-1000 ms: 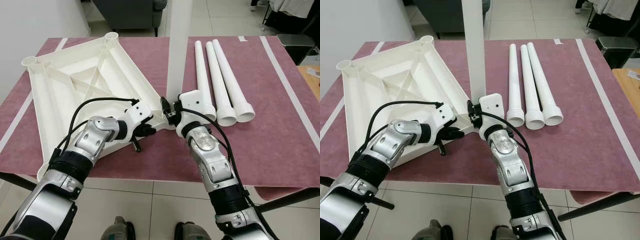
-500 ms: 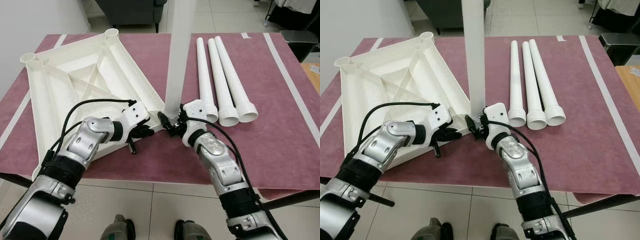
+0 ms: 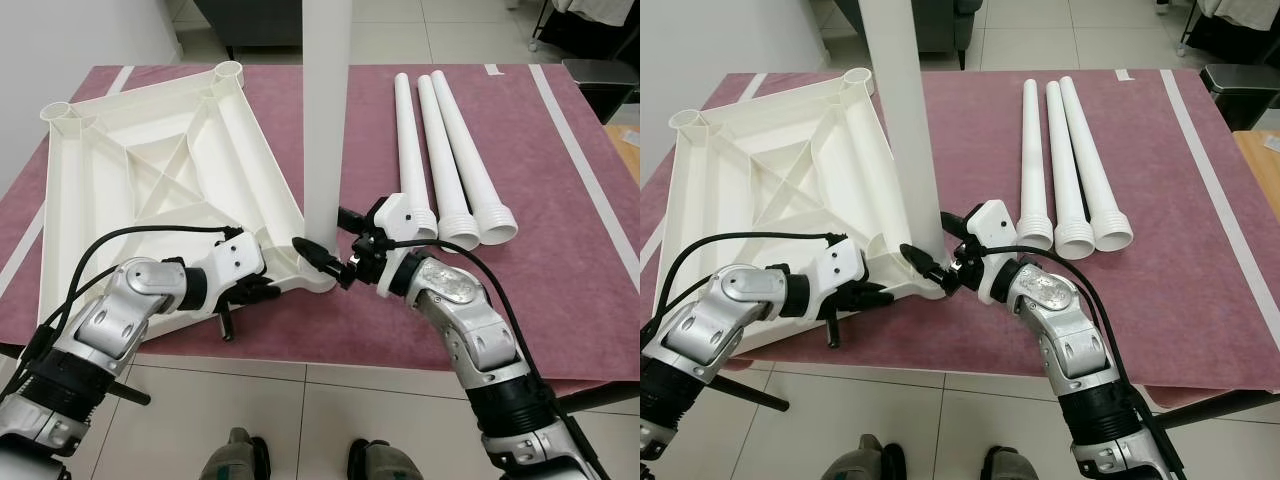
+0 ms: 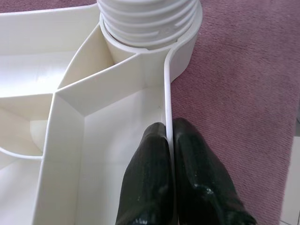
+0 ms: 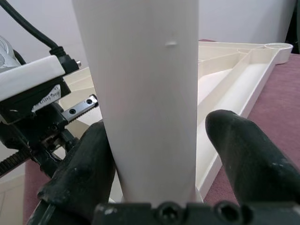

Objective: Building children table

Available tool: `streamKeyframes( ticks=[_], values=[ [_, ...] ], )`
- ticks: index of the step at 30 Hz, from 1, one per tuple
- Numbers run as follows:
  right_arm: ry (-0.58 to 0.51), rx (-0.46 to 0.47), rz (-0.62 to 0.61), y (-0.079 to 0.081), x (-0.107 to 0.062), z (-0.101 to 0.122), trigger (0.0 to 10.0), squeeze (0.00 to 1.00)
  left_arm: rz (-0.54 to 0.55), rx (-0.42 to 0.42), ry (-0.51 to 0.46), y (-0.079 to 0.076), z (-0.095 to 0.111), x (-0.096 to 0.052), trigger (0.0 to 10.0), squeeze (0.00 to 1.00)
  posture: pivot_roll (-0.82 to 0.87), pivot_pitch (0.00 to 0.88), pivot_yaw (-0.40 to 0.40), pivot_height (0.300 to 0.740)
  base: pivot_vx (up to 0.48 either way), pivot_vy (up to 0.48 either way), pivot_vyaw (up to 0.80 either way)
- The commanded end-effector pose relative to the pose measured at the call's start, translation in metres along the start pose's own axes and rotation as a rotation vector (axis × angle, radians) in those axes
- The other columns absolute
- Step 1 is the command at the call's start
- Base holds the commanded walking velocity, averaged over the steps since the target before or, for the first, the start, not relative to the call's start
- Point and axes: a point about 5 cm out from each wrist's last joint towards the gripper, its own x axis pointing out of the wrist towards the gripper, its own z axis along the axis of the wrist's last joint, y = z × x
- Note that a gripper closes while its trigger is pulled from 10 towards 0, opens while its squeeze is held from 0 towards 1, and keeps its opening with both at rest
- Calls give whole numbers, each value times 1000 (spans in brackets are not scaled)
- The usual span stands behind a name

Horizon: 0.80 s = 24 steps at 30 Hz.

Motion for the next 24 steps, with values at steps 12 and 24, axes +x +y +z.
streamKeyframes(
  ticks=[12,24],
  values=[
    [23,44,186,31,3,-9,10000,0,-221,25,-8,-14,5,-2,0,0,23,134,95,740,0,0,0],
    [112,30,-57,17,6,-32,0,0,-138,-3,-36,-4,11,14,0,0,20,136,100,740,0,0,0]
  ],
)
